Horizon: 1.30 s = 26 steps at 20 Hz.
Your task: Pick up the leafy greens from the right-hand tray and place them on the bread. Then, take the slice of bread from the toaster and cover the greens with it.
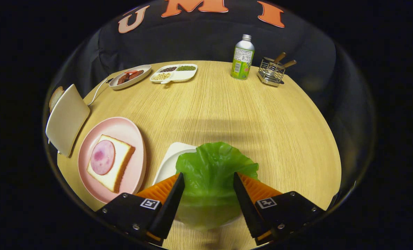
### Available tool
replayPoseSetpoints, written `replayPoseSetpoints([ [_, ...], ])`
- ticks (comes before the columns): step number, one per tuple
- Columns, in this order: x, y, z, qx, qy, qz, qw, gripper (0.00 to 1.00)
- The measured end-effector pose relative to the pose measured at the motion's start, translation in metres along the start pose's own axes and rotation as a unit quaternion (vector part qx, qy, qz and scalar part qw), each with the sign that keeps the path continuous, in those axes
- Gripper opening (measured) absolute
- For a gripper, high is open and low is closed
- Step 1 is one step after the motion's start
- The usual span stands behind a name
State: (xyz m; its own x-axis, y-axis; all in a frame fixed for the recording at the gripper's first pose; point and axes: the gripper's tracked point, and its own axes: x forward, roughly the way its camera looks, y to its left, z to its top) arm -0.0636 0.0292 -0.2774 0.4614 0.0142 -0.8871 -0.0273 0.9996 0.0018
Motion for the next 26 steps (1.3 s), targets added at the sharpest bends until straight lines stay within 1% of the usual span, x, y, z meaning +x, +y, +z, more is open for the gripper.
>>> replayPoseSetpoints([
  [2,0.001,0.006,-0.001,0.001,-0.001,0.005,1.0,0.77],
  [4,0.001,0.011,-0.001,0.018,-0.001,0.018,1.0,0.62],
  [5,0.0,0.012,-0.002,0.025,-0.001,0.022,0.999,0.5],
  [6,0.002,0.011,-0.001,0.027,-0.005,0.022,0.999,0.45],
  [7,0.002,0.013,0.001,0.028,-0.01,0.027,0.999,0.32],
  [8,0.004,0.011,0.001,0.028,-0.013,0.025,0.999,0.25],
  [9,0.004,0.01,0.002,0.033,-0.016,0.025,0.999,0.15],
  [10,0.004,0.008,0.003,0.04,-0.019,0.025,0.999,0.12],
  [11,0.004,0.008,0.004,0.049,-0.02,0.028,0.998,0.06],
  [16,-0.001,0.015,0.014,0.038,-0.05,0.046,0.997,0.01],
  [19,-0.009,0.021,0.024,0.043,-0.067,0.062,0.995,0.01],
  [22,-0.019,0.022,0.039,0.049,-0.097,0.068,0.992,0.01],
  [26,-0.037,0.035,0.057,0.065,-0.127,0.101,0.985,0.01],
])
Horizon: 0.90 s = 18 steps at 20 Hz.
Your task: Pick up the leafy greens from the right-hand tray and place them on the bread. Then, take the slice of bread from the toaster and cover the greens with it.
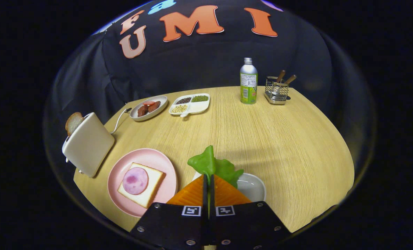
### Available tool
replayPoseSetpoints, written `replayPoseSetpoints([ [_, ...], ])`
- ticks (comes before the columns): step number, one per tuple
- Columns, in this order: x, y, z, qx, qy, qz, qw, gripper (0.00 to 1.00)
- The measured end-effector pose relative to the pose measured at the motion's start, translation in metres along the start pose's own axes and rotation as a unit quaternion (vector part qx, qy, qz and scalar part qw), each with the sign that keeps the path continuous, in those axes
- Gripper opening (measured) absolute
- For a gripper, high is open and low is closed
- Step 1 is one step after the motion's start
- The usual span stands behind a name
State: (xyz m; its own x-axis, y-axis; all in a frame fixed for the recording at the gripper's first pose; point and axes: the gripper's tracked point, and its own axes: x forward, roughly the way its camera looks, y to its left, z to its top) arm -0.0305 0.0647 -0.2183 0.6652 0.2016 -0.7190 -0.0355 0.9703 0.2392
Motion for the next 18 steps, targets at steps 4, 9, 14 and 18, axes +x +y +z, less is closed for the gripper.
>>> replayPoseSetpoints([
  [4,-0.008,0.026,0.017,-0.007,-0.026,0.033,0.999,0.01],
  [9,-0.014,0.067,0.028,-0.031,-0.042,0.076,0.996,0.01],
  [14,-0.001,0.1,0.018,-0.062,-0.03,0.097,0.993,0.01],
  [18,0.016,0.132,-0.006,-0.089,0.003,0.118,0.989,0.02],
])
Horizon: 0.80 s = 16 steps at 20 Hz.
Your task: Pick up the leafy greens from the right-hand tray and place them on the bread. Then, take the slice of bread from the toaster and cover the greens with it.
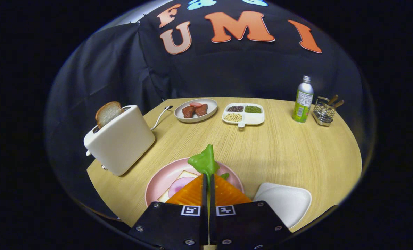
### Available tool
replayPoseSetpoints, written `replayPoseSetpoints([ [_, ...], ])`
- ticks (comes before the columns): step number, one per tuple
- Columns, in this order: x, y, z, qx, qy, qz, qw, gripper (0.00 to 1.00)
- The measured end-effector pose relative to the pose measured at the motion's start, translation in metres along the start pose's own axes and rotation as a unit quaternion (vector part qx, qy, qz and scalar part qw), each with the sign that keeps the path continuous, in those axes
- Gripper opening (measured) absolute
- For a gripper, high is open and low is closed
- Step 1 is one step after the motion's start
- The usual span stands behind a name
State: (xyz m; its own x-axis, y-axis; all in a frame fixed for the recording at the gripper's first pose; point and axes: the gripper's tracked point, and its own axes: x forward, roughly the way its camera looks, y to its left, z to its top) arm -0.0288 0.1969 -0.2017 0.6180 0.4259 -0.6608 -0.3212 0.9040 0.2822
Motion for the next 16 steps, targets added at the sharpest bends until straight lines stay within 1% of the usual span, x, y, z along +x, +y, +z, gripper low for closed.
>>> replayPoseSetpoints([
  [4,0.015,0.014,-0.014,0.003,0.027,0.004,1.0,0.03],
  [6,0.02,0.022,-0.021,0.006,0.037,0.011,0.999,0.05],
  [8,0.021,0.03,-0.027,0.008,0.049,0.019,0.999,0.09],
  [11,0.022,0.037,-0.023,0.009,0.046,0.026,0.999,0.18],
  [12,0.02,0.04,-0.019,0.009,0.042,0.028,0.999,0.2],
  [13,0.019,0.042,-0.014,0.011,0.038,0.031,0.999,0.26],
  [14,0.016,0.045,-0.01,0.015,0.035,0.037,0.999,0.28],
  [15,0.014,0.049,-0.004,0.019,0.033,0.044,0.998,0.33],
  [16,0.012,0.052,0.003,0.022,0.029,0.049,0.998,0.35],
])
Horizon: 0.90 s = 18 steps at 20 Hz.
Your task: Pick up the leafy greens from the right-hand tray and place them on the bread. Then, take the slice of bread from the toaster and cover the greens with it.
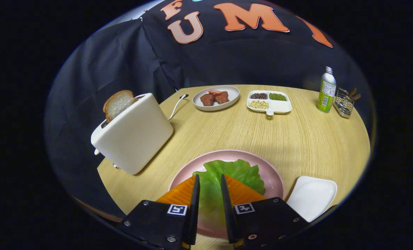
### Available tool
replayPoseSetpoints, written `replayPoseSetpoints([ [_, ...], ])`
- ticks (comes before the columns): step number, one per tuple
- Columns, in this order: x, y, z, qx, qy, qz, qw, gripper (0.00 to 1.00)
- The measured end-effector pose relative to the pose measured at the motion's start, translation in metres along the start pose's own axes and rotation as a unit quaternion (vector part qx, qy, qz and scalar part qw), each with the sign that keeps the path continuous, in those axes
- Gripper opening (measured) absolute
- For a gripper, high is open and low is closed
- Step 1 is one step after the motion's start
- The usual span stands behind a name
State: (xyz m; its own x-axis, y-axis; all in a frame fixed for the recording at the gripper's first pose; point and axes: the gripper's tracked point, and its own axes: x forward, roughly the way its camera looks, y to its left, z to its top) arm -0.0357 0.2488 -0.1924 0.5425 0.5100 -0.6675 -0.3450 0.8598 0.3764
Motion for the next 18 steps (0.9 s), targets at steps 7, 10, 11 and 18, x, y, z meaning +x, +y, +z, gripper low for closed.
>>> replayPoseSetpoints([
  [7,-0.015,0.023,0.065,-0.018,-0.03,0.008,0.999,0.69],
  [10,-0.02,0.044,0.095,-0.037,-0.041,0.02,0.998,0.77],
  [11,-0.022,0.054,0.104,-0.039,-0.043,0.029,0.998,0.82],
  [18,-0.021,0.121,0.152,-0.064,-0.033,0.07,0.995,0.88],
])
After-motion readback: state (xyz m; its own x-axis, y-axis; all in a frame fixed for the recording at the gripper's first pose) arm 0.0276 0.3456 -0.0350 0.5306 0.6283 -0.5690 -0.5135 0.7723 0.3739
